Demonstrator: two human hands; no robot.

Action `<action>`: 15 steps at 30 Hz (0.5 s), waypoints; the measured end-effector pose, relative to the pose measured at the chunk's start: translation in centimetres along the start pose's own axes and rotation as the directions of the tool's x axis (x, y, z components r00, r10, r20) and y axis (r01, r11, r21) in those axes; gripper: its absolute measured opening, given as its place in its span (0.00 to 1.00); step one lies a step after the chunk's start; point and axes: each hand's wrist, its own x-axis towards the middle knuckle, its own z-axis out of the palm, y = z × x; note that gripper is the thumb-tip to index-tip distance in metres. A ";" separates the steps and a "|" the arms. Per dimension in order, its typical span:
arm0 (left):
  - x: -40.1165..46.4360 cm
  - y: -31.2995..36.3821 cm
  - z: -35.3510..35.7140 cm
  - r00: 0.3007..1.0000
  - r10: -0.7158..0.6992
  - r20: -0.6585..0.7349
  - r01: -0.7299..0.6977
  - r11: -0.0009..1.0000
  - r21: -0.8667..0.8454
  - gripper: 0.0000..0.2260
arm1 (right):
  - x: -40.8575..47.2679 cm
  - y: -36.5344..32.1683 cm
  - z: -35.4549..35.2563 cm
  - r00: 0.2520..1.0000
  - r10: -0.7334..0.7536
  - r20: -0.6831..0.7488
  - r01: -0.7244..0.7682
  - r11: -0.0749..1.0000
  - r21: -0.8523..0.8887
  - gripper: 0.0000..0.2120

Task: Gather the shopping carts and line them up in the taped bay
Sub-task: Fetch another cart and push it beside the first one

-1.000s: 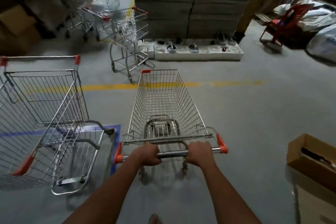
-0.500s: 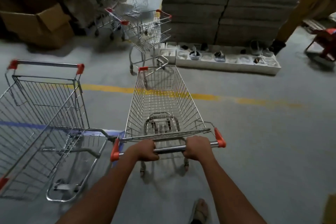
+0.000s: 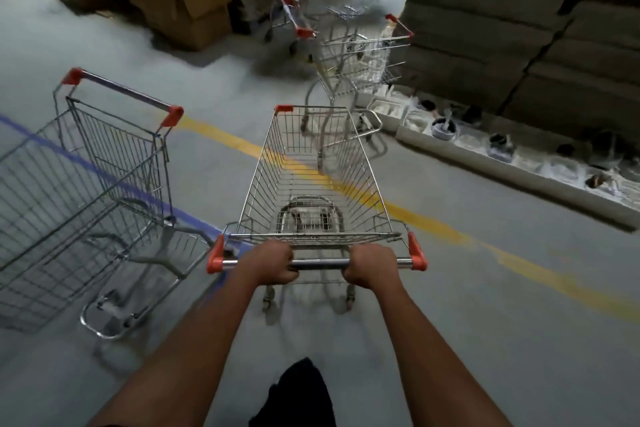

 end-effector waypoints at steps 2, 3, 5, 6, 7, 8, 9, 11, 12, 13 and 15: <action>2.7 0.0 -1.0 1.000 -0.029 -0.005 0.029 1.000 -0.004 0.16 | 3.1 1.6 -0.9 1.000 -0.029 -0.002 0.029 1.000 -0.011 0.14; 4.1 -0.2 -1.4 0.999 -0.043 -0.002 0.043 0.999 -0.007 0.17 | 4.6 2.3 -1.5 0.999 -0.040 0.003 0.040 0.999 -0.017 0.13; 6.9 -0.4 -2.3 0.998 -0.068 0.006 0.068 0.997 -0.019 0.17 | 7.9 3.7 -2.6 0.998 -0.062 0.016 0.063 0.998 -0.028 0.14; 8.4 -0.6 -2.9 0.997 -0.074 0.008 0.074 0.997 -0.022 0.17 | 9.5 4.3 -3.3 0.997 -0.070 0.020 0.070 0.997 -0.029 0.14; 9.8 -0.8 -3.5 0.997 -0.078 0.007 0.078 0.997 -0.027 0.17 | 11.1 4.8 -3.9 0.997 -0.073 0.018 0.074 0.997 -0.028 0.14; 11.2 -1.0 -4.0 0.997 -0.083 0.011 0.083 0.996 -0.032 0.18 | 12.7 5.3 -4.4 0.997 -0.076 0.013 0.077 0.997 -0.032 0.15; 12.5 -1.3 -4.6 0.996 -0.083 0.018 0.083 0.996 -0.037 0.18 | 14.3 5.8 -5.0 0.996 -0.084 0.005 0.084 0.995 -0.044 0.14; 15.1 -2.0 -5.6 0.995 -0.096 0.039 0.098 0.994 -0.056 0.17 | 17.1 6.6 -5.9 0.992 -0.130 -0.003 0.129 0.988 -0.088 0.13; 16.3 -2.4 -6.1 0.994 -0.106 0.040 0.109 0.992 -0.070 0.17 | 18.6 6.9 -6.3 0.988 -0.155 -0.005 0.153 0.983 -0.104 0.13; 17.5 -2.9 -6.4 0.993 -0.116 0.034 0.119 0.990 -0.080 0.17 | 20.1 7.2 -6.8 0.985 -0.171 -0.004 0.169 0.979 -0.113 0.13; 19.6 -3.9 -7.2 0.991 -0.136 0.015 0.137 0.986 -0.096 0.18 | 23.1 7.7 -7.8 0.983 -0.182 0.006 0.182 0.976 -0.116 0.14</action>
